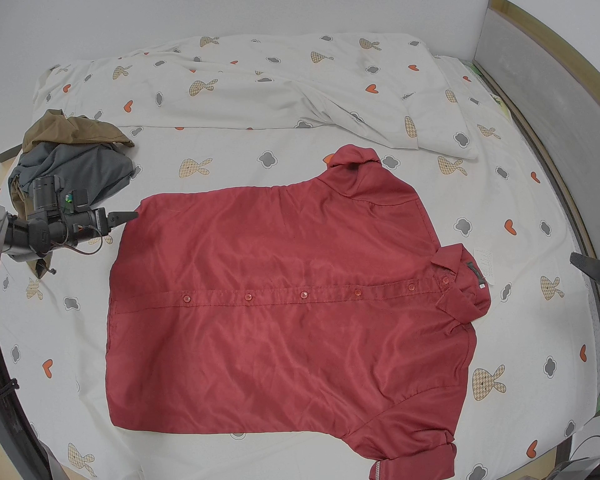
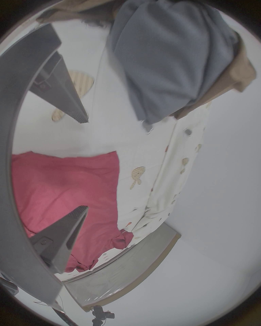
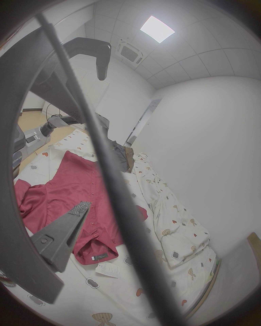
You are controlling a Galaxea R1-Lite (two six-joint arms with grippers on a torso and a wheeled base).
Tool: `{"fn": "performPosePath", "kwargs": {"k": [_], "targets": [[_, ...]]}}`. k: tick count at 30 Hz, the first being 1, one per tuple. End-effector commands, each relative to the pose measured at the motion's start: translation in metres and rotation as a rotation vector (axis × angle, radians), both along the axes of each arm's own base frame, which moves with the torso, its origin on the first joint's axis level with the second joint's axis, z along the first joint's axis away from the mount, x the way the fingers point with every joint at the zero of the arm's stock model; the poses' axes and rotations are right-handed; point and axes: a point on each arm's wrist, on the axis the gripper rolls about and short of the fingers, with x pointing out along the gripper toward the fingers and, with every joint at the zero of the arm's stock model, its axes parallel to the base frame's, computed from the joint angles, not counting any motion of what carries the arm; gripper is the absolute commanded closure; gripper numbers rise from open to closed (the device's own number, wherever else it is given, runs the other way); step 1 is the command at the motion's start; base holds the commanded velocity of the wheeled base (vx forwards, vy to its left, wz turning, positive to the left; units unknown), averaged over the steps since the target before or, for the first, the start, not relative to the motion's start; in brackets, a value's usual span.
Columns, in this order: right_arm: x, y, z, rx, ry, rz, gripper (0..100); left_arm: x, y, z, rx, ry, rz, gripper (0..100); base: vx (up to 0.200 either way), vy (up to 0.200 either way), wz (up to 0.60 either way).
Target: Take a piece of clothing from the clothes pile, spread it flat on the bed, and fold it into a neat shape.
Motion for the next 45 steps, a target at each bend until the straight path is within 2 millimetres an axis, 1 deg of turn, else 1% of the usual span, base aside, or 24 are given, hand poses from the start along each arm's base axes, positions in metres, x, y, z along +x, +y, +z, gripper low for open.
{"fn": "performPosePath", "kwargs": {"k": [1, 4, 5, 6, 7, 8, 10, 14, 15, 17, 18, 19, 21, 27, 28, 30, 31, 33, 36, 37, 38, 40, 44, 45], "targets": [[0.000, 0.002, 0.001, -0.003, -0.002, 0.007, 0, -0.059, 0.020, 0.051, 0.039, -0.104, 0.093, 0, 0.000, 0.000, 0.00], [0.000, 0.002, 0.002, -0.007, -0.009, 0.007, 0, -0.094, 0.021, 0.067, 0.064, -0.171, 0.131, 0, 0.000, 0.000, 0.00], [0.000, 0.002, 0.002, -0.007, -0.009, 0.007, 0, -0.094, 0.021, 0.067, 0.064, -0.171, 0.131, 0, 0.000, 0.000, 0.00], [0.000, 0.002, 0.004, -0.009, -0.013, 0.007, 0, -0.123, 0.012, 0.076, 0.079, -0.211, 0.144, 0, 0.000, 0.000, 0.00], [0.000, 0.002, 0.005, -0.010, -0.014, 0.006, 0, -0.135, 0.006, 0.080, 0.087, -0.229, 0.145, 0, 0.000, 0.000, 0.00], [0.000, 0.002, 0.005, -0.010, -0.014, 0.006, 0, -0.135, 0.006, 0.080, 0.087, -0.229, 0.145, 0, 0.000, 0.000, 0.00], [-0.002, 0.003, 0.013, 0.002, -0.002, 0.006, 0, -0.180, -0.020, 0.095, 0.104, -0.279, 0.134, 0, 0.000, 0.000, 0.00], [-0.017, 0.012, 0.036, 0.114, 0.145, 0.005, 0, -0.229, -0.060, 0.113, 0.093, -0.315, 0.139, 0, 0.000, 0.000, 0.00], [-0.017, 0.012, 0.036, 0.114, 0.145, 0.005, 0, -0.229, -0.060, 0.113, 0.093, -0.315, 0.139, 0, 0.000, 0.000, 0.00], [-0.032, 0.020, 0.056, 0.175, 0.214, -0.013, 0, -0.260, -0.091, 0.124, 0.061, -0.253, 0.174, 0, 0.000, 0.000, 0.00], [-0.037, 0.022, 0.059, 0.176, 0.201, -0.046, 0, -0.269, -0.100, 0.127, 0.065, -0.219, 0.188, 0, 0.000, 0.000, 0.00], [-0.037, 0.022, 0.059, 0.176, 0.201, -0.046, 0, -0.269, -0.100, 0.127, 0.065, -0.219, 0.188, 0, 0.000, 0.000, 0.00], [-0.040, 0.034, 0.063, 0.168, 0.155, -0.108, 0, -0.284, -0.120, 0.135, 0.101, -0.086, 0.235, 0, 0.000, 0.000, 0.00], [-0.024, 0.062, 0.058, 0.129, 0.145, -0.153, 0, -0.289, -0.136, 0.137, 0.098, 0.068, 0.285, 0, 0.000, 0.000, 0.00], [-0.005, 0.077, 0.048, 0.033, 0.135, -0.195, 0, -0.287, -0.140, 0.136, 0.070, 0.098, 0.283, 0, 0.000, 0.000, 0.00], [0.010, 0.091, 0.035, -0.064, 0.134, -0.248, 0, -0.285, -0.140, 0.133, 0.082, 0.122, 0.294, 0, 0.000, 0.000, 0.00], [0.024, 0.111, 0.017, -0.192, 0.136, -0.294, 0, -0.285, -0.140, 0.128, 0.110, 0.146, 0.306, 0, 0.000, 0.000, 0.00], [0.034, 0.151, -0.014, -0.437, 0.113, -0.363, 0, -0.286, -0.141, 0.114, 0.240, 0.159, 0.312, 0, 0.000, 0.000, 0.00], [0.028, 0.192, -0.045, -0.670, 0.064, -0.387, 0, -0.295, -0.143, 0.100, 0.423, 0.138, 0.287, 0, 0.000, 0.000, 0.00], [0.027, 0.194, -0.047, -0.680, 0.060, -0.385, 0, -0.296, -0.143, 0.100, 0.430, 0.134, 0.284, 0, 0.000, 0.000, 0.00], [0.018, 0.209, -0.053, -0.741, 0.021, -0.323, 0, -0.303, -0.148, 0.092, 0.470, 0.122, 0.225, 0, 0.000, 0.000, 0.00], [0.003, 0.218, -0.062, -0.808, -0.033, -0.224, 0, -0.314, -0.155, 0.082, 0.510, 0.108, 0.129, 0, 0.000, 0.000, 0.00], [-0.018, 0.221, -0.084, -0.929, -0.099, -0.095, 0, -0.325, -0.161, 0.058, 0.645, 0.119, 0.011, 0, 0.000, 0.000, 0.00], [-0.028, 0.218, -0.099, -1.000, -0.117, -0.035, 0, -0.327, -0.162, 0.039, 0.729, 0.144, -0.032, 0, 0.000, 0.000, 0.00]]}}
